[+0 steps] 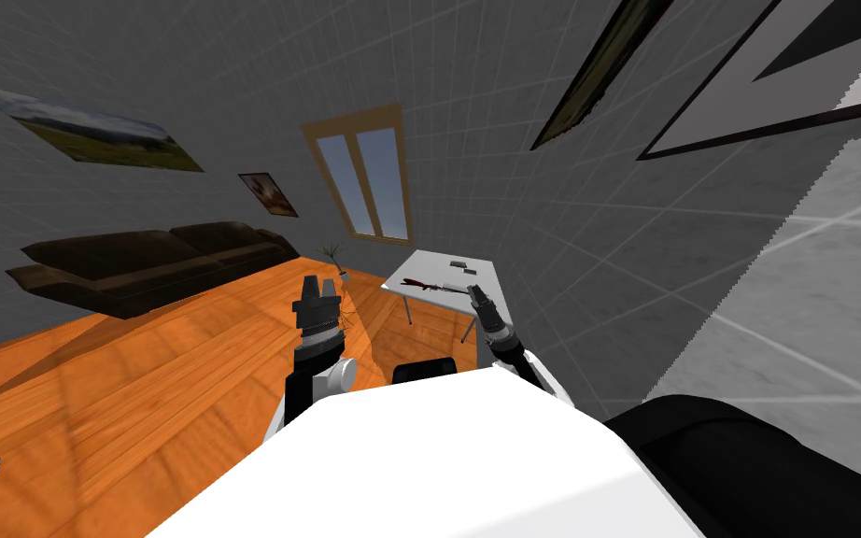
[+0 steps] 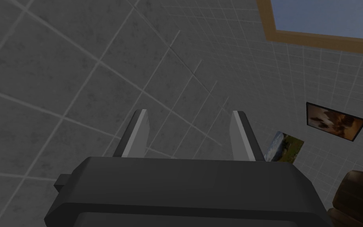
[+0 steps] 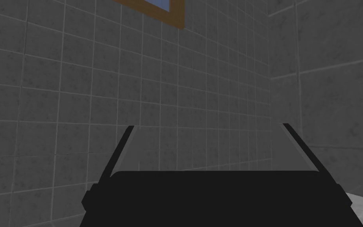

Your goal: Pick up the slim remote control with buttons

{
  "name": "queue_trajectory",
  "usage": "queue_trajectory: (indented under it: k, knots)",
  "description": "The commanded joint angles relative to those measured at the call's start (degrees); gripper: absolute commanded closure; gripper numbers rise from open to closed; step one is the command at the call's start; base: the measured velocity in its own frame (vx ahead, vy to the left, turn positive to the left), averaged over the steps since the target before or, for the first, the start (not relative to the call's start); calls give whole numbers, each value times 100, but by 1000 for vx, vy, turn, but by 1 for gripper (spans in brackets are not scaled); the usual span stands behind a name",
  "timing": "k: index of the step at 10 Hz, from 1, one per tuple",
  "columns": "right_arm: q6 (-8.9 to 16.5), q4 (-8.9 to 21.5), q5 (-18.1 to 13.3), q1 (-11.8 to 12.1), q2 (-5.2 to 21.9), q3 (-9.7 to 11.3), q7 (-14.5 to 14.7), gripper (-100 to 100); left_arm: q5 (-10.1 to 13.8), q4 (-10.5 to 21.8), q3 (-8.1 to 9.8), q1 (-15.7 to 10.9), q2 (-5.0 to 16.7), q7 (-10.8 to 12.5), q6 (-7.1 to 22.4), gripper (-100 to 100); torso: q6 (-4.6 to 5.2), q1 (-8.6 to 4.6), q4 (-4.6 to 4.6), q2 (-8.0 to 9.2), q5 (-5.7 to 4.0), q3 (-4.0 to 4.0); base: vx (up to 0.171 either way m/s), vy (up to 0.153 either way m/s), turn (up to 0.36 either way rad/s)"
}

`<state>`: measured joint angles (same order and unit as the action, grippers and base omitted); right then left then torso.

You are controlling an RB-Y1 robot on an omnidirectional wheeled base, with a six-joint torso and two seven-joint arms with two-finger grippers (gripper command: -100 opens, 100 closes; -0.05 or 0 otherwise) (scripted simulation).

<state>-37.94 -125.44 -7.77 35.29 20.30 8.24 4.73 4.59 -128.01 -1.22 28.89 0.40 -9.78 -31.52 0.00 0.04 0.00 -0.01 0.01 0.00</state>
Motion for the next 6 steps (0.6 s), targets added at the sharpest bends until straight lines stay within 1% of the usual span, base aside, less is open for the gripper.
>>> queue_trajectory:
  k: [1,2,6]
  knots:
    - [81,-17,-19,66,181,-39,-63,-100,0,0,0,0,0,0,0,0,0,0,0,0,0,0,9,20,55]
    - [127,-16,-35,95,293,-54,-93,-100,0,0,0,0,0,0,0,0,1,-1,0,1,0,0,9,19,54]
    - [127,-16,-35,95,293,-54,-93,-100,0,0,0,0,0,0,0,0,1,-7,1,3,-2,2,1,3,8]
